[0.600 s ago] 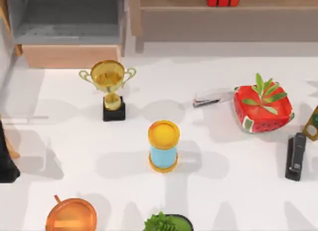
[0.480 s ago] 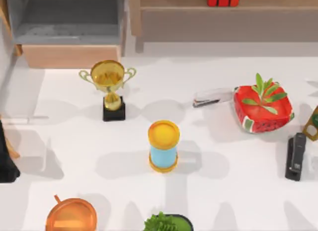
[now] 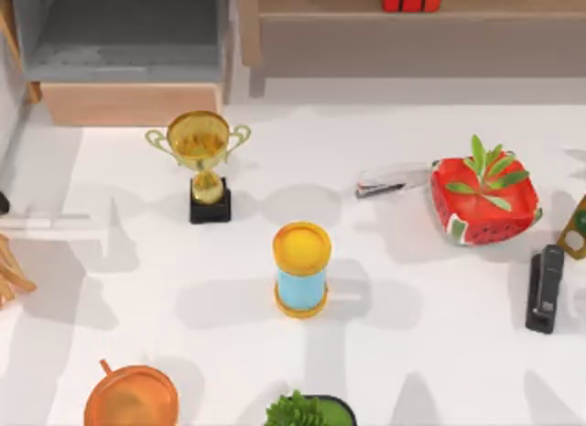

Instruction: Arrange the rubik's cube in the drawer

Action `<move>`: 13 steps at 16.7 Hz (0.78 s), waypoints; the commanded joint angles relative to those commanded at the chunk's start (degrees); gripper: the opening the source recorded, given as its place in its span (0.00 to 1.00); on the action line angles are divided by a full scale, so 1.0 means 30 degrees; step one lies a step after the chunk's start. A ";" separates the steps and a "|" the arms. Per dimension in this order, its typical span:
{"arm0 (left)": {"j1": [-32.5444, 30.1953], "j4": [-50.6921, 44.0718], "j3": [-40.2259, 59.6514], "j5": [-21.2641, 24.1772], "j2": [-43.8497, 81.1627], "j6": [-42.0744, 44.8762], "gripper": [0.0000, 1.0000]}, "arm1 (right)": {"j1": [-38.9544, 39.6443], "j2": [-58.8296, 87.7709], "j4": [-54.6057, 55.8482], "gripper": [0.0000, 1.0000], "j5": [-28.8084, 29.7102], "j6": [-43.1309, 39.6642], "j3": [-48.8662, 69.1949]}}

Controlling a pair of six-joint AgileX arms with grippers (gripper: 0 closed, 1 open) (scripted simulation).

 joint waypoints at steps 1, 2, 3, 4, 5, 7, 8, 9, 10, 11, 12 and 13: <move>-0.0696 0.0625 0.1488 -0.0678 0.1779 0.0085 1.00 | 0.0000 0.0000 0.0000 1.00 0.0000 0.0000 0.0000; -0.1438 0.1276 0.3055 -0.1388 0.3749 0.0167 1.00 | 0.0000 0.0000 0.0000 1.00 0.0000 0.0000 0.0000; -0.2218 0.1946 0.4683 -0.2122 0.5890 0.0246 1.00 | 0.0000 0.0000 0.0000 1.00 0.0000 0.0000 0.0000; -0.3029 0.2626 0.6352 -0.2875 0.8178 0.0318 1.00 | 0.0000 0.0000 0.0000 1.00 0.0000 0.0000 0.0000; -0.3860 0.3307 0.8040 -0.3641 1.0581 0.0382 1.00 | 0.0000 0.0000 0.0000 1.00 0.0000 0.0000 0.0000; -0.5535 0.4643 1.1409 -0.5179 1.5578 0.0478 1.00 | 0.0000 0.0000 0.0000 1.00 0.0000 0.0000 0.0000; -0.6366 0.5282 1.3063 -0.5939 1.8108 0.0506 1.00 | 0.0000 0.0000 0.0000 1.00 0.0000 0.0000 0.0000; -0.7183 0.5895 1.4677 -0.6684 2.0617 0.0521 1.00 | 0.0000 0.0000 0.0000 1.00 0.0000 0.0000 0.0000; -0.7982 0.6479 1.6239 -0.7409 2.3073 0.0520 1.00 | 0.0000 0.0000 0.0000 1.00 0.0000 0.0000 0.0000; -0.8753 0.7030 1.7736 -0.8108 2.5444 0.0504 1.00 | 0.0000 0.0000 0.0000 1.00 0.0000 0.0000 0.0000; -0.9488 0.7545 1.9157 -0.8776 2.7699 0.0472 1.00 | 0.0000 0.0000 0.0000 1.00 0.0000 0.0000 0.0000; -1.0180 0.8021 2.0494 -0.9407 2.9803 0.0427 1.00 | 0.0000 0.0000 0.0000 1.00 0.0000 0.0000 0.0000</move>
